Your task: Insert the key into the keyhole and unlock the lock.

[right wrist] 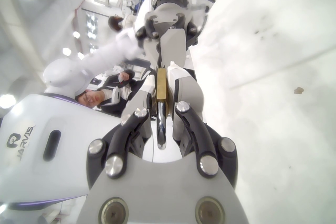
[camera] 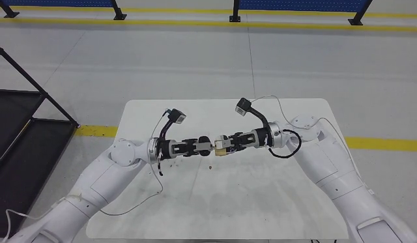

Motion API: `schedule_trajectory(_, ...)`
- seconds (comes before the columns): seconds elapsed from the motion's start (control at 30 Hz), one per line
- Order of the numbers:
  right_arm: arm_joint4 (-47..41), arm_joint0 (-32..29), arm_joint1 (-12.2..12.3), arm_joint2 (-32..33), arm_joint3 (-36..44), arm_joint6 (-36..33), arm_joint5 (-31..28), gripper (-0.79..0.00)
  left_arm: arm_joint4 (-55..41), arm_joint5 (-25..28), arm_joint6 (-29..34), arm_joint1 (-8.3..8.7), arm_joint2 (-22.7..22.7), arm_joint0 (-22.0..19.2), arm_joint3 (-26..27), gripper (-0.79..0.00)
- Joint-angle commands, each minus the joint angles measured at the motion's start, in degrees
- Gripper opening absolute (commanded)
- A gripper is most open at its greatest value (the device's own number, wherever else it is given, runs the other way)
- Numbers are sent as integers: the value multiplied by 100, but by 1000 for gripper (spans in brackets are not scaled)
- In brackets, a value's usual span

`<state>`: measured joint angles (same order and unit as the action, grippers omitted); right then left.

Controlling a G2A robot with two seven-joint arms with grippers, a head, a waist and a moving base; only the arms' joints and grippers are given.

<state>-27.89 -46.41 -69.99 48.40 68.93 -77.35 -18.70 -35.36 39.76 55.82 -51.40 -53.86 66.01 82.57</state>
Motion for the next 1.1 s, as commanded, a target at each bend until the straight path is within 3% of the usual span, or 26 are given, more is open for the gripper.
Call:
schedule_trajectory(0.0, 0, 0, 0, 0, 0, 0, 0, -785, 103, 84, -13, -5, -37, 20, 12, -785)
schedule_trajectory(1.07, 0, 0, 0, 0, 0, 0, 0, -785, 3033, 806, -1834, -36, -811, 760, 829, -785)
